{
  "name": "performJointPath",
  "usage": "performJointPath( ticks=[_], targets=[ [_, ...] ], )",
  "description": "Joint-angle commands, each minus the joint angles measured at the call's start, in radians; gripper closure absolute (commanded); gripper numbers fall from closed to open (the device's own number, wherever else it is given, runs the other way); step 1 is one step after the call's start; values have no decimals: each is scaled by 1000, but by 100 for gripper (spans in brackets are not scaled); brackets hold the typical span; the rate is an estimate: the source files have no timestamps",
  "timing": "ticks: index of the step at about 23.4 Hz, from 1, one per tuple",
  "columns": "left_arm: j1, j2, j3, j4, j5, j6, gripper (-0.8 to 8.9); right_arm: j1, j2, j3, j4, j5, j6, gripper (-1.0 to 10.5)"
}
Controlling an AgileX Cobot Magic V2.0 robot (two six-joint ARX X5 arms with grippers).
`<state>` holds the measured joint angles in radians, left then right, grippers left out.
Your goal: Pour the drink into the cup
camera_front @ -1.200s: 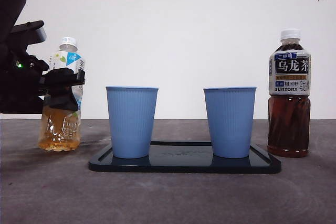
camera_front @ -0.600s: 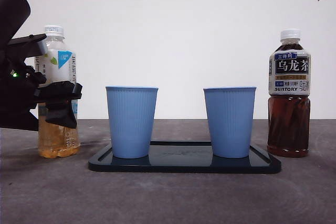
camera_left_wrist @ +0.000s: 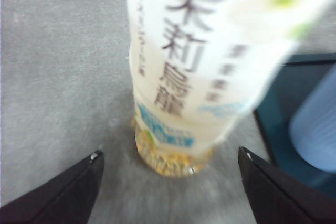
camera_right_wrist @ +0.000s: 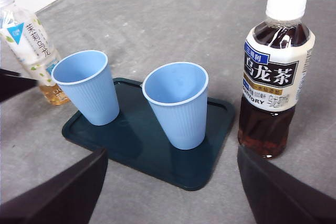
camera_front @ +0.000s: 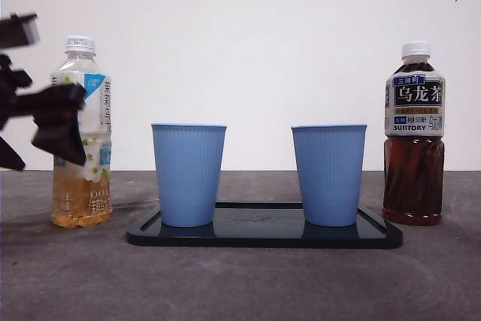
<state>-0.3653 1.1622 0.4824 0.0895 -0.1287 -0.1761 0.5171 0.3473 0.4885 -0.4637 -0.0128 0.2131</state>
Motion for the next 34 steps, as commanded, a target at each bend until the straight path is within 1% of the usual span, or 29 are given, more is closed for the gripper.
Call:
performJointPath(
  ticks=[1,4,6,7,8,10,11,12,13,14,20,22,25,29,30,32,34],
  targets=[
    [-18,-96,9,-88,-1,-23,404,6,4,9,6,23,10,554],
    [-42,-260,11,-226,17,-30,408,6,4,9,5,47,41,554],
    [-55,-368,12,-283,61,-49,415,6,5,9,6,47,49,555],
    [-60,-417,12,-304,81,-52,436,6,9,9,6,47,51,555],
    [-64,-463,12,-323,90,-59,491,6,13,9,4,47,60,566],
    [-69,-547,12,-361,96,-86,624,6,28,9,2,47,68,659],
    [-69,-576,12,-375,96,-93,696,6,35,9,3,47,68,737],
    [-69,-608,12,-387,96,-100,788,6,44,9,3,46,68,832],
    [-69,-630,12,-394,96,-99,806,6,49,9,3,46,68,897],
    [-69,-652,12,-401,96,-99,806,6,53,9,3,47,68,936],
    [-69,-700,12,-407,96,-99,806,6,55,9,22,42,74,936],
    [-69,-700,12,-407,96,-98,806,6,56,9,41,43,114,936],
    [-69,-700,12,-407,96,-98,806,6,55,9,83,44,113,936],
    [-69,-700,12,-407,96,-98,806,6,55,9,90,43,114,936],
    [-69,-704,12,-414,96,-87,806,6,55,9,90,43,113,936],
    [-24,-751,11,-418,76,95,806,6,55,9,90,43,113,936],
    [29,-783,5,-410,74,184,806,6,55,9,90,43,114,936]
  ],
)
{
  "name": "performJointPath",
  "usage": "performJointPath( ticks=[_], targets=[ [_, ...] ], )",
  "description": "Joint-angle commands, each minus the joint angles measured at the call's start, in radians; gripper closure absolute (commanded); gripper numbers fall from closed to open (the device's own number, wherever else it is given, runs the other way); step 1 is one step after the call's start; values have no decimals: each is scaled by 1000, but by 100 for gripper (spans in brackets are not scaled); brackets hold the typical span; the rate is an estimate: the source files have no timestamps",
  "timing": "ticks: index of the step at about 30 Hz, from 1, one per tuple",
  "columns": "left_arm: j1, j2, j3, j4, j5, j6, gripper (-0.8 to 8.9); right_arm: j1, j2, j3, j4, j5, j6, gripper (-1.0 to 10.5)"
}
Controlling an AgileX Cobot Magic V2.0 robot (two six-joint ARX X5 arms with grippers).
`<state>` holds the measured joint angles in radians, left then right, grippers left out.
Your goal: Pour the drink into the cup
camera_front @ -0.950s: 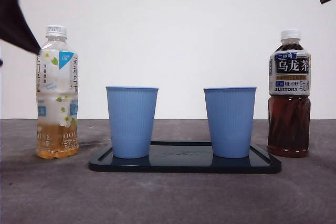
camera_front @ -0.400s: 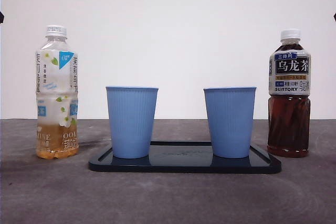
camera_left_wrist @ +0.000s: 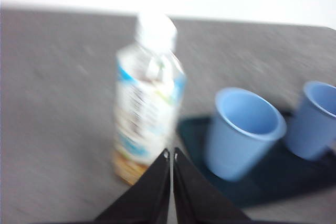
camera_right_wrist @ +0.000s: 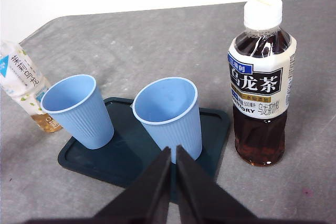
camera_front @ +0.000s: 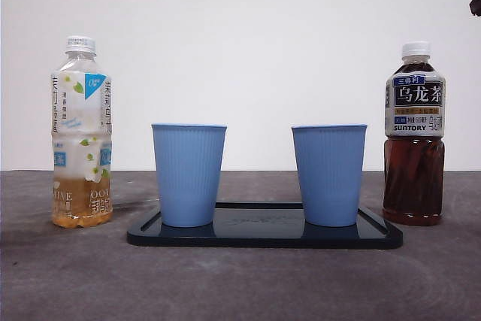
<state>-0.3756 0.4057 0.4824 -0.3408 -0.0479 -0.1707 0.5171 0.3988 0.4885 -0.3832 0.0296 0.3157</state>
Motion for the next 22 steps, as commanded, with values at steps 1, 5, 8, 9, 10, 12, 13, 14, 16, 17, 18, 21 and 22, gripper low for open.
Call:
performJointPath(
  ticks=[1,5,8,9,10,12,13,14,16,17,18,21,22],
  targets=[
    [76,-48,0,29,-12,214,806,6,3,9,10,1,11,936],
    [219,-127,-46,61,-69,272,806,6,3,9,10,1,11,936],
    [304,-199,-120,103,-112,271,806,6,3,9,10,1,11,936],
    [326,-225,-150,111,-117,271,806,6,3,9,10,1,11,936],
    [343,-251,-179,117,-117,270,806,6,3,9,10,1,11,936],
    [365,-295,-235,131,-117,266,806,6,3,9,10,1,11,936],
    [373,-318,-262,132,-117,263,806,6,3,9,10,1,11,936],
    [378,-334,-283,130,-117,263,806,6,3,9,10,1,11,936],
    [383,-364,-324,124,-117,261,806,6,3,9,10,1,11,936],
    [383,-374,-339,124,-117,261,806,6,3,9,10,1,11,936],
    [384,-384,-355,124,-117,261,806,6,3,9,10,1,11,936],
    [384,-402,-390,124,-117,261,806,6,3,9,10,1,11,936],
    [384,-402,-402,125,-117,261,806,6,3,9,10,1,11,936]
  ],
)
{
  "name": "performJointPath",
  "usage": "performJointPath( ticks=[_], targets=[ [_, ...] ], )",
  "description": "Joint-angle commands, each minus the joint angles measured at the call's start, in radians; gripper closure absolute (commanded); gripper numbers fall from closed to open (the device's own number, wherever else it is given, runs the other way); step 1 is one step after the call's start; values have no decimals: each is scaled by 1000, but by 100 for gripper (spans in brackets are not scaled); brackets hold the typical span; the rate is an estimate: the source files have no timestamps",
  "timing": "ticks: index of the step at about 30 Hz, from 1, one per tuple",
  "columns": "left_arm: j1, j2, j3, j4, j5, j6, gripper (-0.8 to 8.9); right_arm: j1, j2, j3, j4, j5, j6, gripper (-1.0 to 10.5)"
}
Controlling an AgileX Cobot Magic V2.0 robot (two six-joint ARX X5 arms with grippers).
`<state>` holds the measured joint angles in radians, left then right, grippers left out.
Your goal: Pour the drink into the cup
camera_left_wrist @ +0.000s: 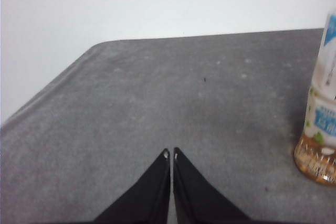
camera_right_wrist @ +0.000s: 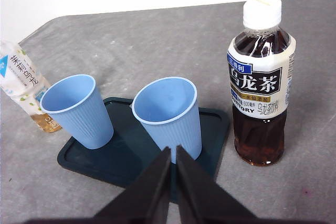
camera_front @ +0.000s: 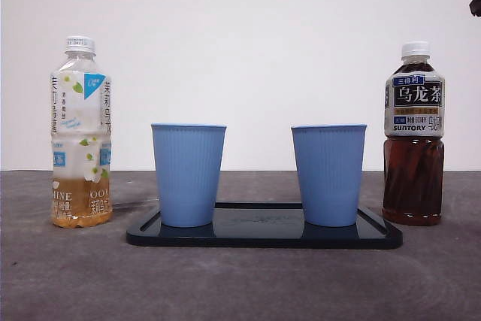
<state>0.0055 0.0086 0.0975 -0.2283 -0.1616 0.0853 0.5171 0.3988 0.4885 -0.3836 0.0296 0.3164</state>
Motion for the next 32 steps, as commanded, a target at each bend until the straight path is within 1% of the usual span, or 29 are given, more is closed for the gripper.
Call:
performJointPath(
  ticks=[1,7,29,32],
  targets=[
    [3,-5,-26,11,-4,5,806,6,3,9,10,1,10,936],
    [3,-5,-72,15,-4,5,806,6,3,9,16,1,10,936],
    [3,-5,-72,19,-3,2,806,6,3,9,17,1,9,936],
    [3,-5,-72,19,-3,2,806,5,3,9,31,26,5,936]
  ],
)
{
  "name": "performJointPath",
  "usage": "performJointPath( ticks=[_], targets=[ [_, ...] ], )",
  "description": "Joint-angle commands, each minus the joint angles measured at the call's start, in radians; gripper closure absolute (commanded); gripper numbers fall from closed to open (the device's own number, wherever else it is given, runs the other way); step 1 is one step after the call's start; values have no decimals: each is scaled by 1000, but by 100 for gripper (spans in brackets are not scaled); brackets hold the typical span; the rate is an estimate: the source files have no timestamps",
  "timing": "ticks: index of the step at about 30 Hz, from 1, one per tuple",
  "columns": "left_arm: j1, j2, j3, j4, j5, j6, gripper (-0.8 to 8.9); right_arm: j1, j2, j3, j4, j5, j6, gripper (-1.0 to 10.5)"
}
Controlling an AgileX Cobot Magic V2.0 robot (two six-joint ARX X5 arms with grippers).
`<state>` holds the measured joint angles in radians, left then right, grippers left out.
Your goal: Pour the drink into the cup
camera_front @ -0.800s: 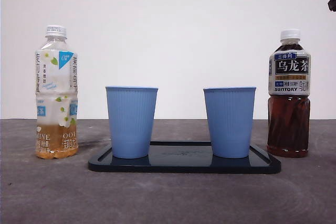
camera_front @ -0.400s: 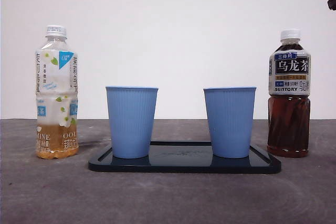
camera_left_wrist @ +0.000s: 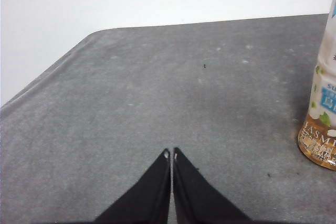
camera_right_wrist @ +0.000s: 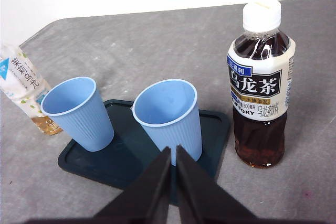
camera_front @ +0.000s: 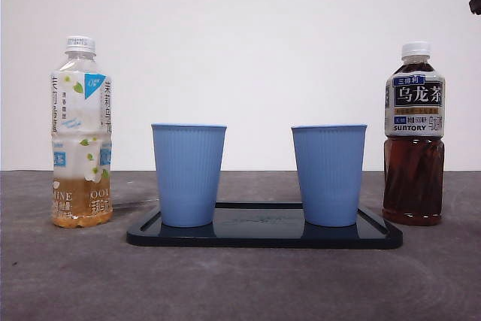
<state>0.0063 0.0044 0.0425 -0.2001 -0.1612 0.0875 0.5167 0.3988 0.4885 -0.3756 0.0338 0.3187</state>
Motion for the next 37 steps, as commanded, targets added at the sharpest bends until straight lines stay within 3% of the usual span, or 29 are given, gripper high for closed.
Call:
performJointPath(
  ticks=[1,3,6,14,19,26,37],
  targets=[
    [2,-1,-18,-10,-4,-1,806,5,3,9,32,33,3,936],
    [2,-1,-18,-10,-4,-1,806,3,-2,9,37,37,3,936],
    [2,-1,-18,-10,-4,-1,806,-50,-31,8,42,53,-86,936],
    [2,-1,-18,-10,-4,-1,806,-366,-195,-101,73,46,-183,936],
    [2,-1,-18,-10,-4,-1,806,-491,-319,-257,190,46,-224,936],
    [2,-1,-18,-10,-4,-1,806,-541,-395,-422,336,46,-234,936],
    [2,-1,-18,-10,-4,-1,806,-541,-395,-477,283,46,-259,936]
  ],
)
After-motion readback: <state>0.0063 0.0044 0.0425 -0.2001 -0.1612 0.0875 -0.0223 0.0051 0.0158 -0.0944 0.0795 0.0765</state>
